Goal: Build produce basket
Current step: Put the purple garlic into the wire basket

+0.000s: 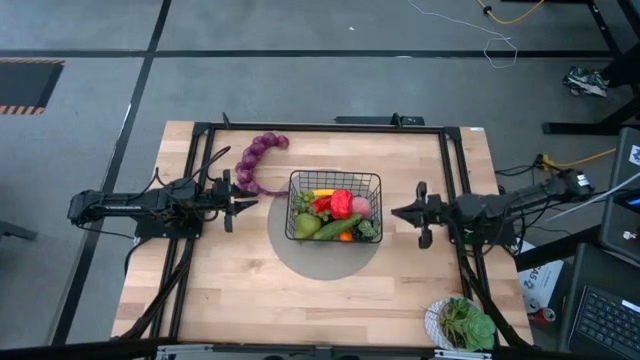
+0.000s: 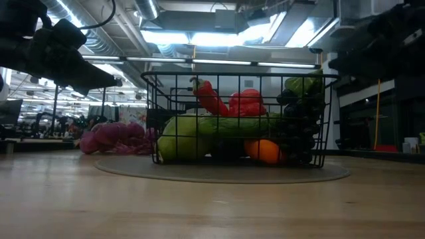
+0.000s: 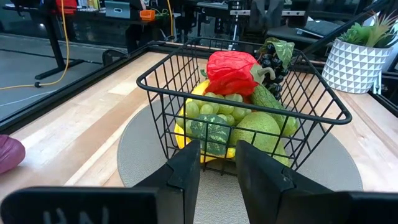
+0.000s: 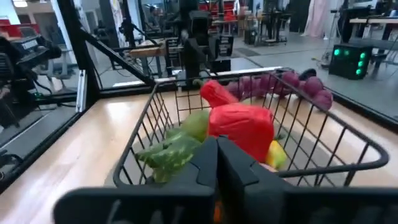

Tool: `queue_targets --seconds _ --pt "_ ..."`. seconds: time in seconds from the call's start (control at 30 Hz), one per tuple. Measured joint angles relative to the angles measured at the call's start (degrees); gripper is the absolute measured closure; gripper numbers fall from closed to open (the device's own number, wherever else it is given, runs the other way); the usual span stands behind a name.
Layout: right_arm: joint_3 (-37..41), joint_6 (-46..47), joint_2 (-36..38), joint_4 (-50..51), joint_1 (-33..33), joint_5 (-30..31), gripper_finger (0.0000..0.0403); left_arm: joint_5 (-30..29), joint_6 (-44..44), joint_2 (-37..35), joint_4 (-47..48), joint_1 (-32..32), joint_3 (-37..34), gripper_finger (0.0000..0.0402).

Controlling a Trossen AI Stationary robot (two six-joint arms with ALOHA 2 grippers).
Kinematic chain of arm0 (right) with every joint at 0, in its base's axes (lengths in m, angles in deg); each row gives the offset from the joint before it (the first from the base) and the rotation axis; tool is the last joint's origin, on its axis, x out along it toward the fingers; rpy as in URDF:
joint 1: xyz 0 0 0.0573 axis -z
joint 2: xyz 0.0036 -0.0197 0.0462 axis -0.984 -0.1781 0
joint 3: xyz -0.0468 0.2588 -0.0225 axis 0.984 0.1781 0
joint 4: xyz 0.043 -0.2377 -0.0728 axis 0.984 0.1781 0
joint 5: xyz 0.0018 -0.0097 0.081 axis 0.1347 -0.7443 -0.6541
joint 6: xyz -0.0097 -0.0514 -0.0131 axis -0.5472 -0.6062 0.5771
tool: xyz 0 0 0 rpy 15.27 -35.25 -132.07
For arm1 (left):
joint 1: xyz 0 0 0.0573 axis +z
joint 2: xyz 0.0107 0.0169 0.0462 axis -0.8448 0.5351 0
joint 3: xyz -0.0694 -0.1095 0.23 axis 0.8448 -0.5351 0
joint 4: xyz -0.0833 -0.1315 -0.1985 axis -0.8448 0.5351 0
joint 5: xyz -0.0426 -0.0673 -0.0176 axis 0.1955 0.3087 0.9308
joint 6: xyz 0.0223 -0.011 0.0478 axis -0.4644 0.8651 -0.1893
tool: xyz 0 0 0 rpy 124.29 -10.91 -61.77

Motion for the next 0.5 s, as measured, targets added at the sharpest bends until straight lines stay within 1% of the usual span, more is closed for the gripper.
queue_targets --seconds 0.03,0.13,0.2,0.33,0.43,0.5 --pt "-0.2 -0.8 1.0 0.7 0.2 -0.2 0.0400 0.0 0.0 0.0 0.0 0.0 0.0 0.0305" --pt "-0.2 -7.1 4.2 2.1 1.2 -0.8 0.0400 -0.1 0.0 0.0 0.0 0.0 0.0 0.0305" --pt "-0.3 -8.9 6.5 4.0 2.0 -1.0 0.0400 -0.1 0.0 0.0 0.0 0.0 0.0 0.0305" --pt "-0.3 -8.7 12.0 11.7 3.4 -1.0 0.0401 -0.1 0.0 0.0 0.0 0.0 0.0 0.0305" --pt "-0.3 -6.8 16.8 17.6 4.6 -1.1 0.0401 -0.1 0.0 0.0 0.0 0.0 0.0 0.0305" --pt "-0.4 -6.6 19.4 18.8 5.3 -2.7 0.0401 0.0 0.0 0.0 0.0 0.0 0.0 0.0305"
